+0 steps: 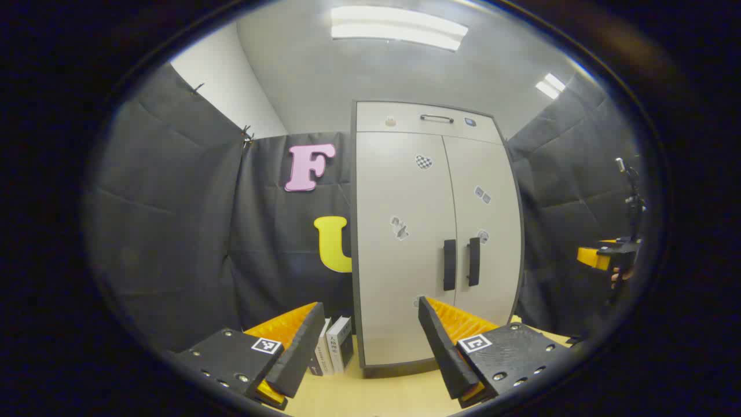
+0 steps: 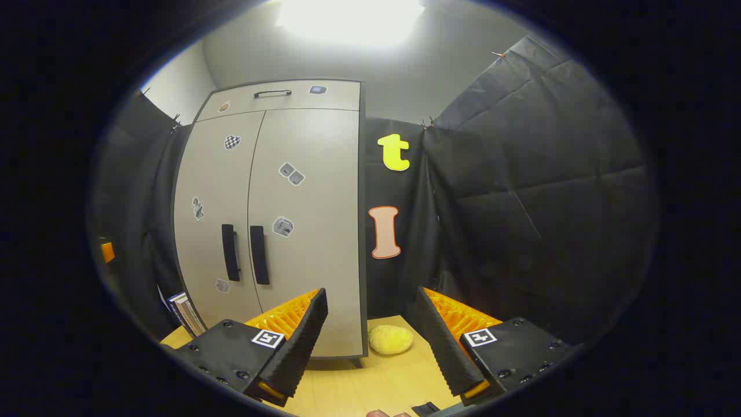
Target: Open the right door of the double-door shoe cabinet with the right hand, and open the left door with the left hand.
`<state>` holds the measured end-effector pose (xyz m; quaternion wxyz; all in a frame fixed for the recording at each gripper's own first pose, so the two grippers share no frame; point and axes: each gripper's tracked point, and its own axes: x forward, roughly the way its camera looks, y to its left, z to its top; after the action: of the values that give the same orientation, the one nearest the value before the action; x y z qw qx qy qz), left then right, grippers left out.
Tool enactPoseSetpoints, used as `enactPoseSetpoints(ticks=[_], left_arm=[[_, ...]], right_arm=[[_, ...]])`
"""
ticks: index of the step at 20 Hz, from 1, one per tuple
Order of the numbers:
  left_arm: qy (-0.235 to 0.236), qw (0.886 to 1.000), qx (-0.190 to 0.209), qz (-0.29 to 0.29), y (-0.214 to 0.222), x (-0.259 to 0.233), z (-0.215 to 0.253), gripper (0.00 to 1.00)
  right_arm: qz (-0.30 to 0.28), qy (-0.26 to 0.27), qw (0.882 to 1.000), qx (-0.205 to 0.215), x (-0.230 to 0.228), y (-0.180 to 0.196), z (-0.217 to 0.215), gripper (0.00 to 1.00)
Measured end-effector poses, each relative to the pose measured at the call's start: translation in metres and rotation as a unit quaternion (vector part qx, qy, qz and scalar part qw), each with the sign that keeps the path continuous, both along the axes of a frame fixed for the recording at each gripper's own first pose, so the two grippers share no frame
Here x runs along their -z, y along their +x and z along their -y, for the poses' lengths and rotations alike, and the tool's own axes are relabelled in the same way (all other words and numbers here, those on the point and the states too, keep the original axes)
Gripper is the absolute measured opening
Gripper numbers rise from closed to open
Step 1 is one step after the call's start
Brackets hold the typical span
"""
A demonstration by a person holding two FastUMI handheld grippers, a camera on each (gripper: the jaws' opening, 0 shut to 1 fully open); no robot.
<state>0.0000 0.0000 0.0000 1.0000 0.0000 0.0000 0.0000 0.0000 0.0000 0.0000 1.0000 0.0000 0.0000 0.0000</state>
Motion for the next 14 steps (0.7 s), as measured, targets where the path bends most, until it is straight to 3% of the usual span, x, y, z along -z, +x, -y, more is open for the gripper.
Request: enactPoseSetpoints(ticks=[2,4,7,8,9,10,12,14], left_arm=[[-0.009,1.000,0.001,0.002,-0.003,0.000,0.000,0.94],[-0.016,1.000,0.000,0.004,-0.005,0.001,0.000,0.94],[-0.012,1.000,-0.004,0.006,-0.007,0.002,0.000,0.95],[-0.012,1.000,-0.005,0.007,-0.008,0.002,0.001,0.94],[-0.014,1.000,-0.006,0.007,-0.010,0.001,0.003,0.94],[-0.016,1.000,-0.006,0.006,-0.009,0.003,0.005,0.94],[-0.022,1.000,-0.009,0.001,-0.009,0.005,0.010,0.94],[-0.025,1.000,-0.017,-0.003,-0.009,0.007,0.016,0.94]], right_arm=[[0.001,0.000,1.000,0.001,-0.002,-0.002,0.000,0.92],[0.000,0.006,1.000,-0.002,-0.003,-0.002,-0.002,0.96],[-0.002,0.009,1.000,-0.010,-0.003,-0.002,-0.004,0.92],[-0.003,0.006,1.000,-0.012,-0.002,-0.002,-0.004,0.96],[-0.005,0.004,1.000,-0.014,-0.001,-0.003,-0.004,0.92],[-0.005,0.004,1.000,-0.018,-0.001,-0.003,-0.004,0.96],[-0.005,0.007,1.000,-0.025,0.000,-0.001,-0.006,0.92],[-0.010,0.007,0.999,-0.031,0.002,0.004,-0.004,0.96]])
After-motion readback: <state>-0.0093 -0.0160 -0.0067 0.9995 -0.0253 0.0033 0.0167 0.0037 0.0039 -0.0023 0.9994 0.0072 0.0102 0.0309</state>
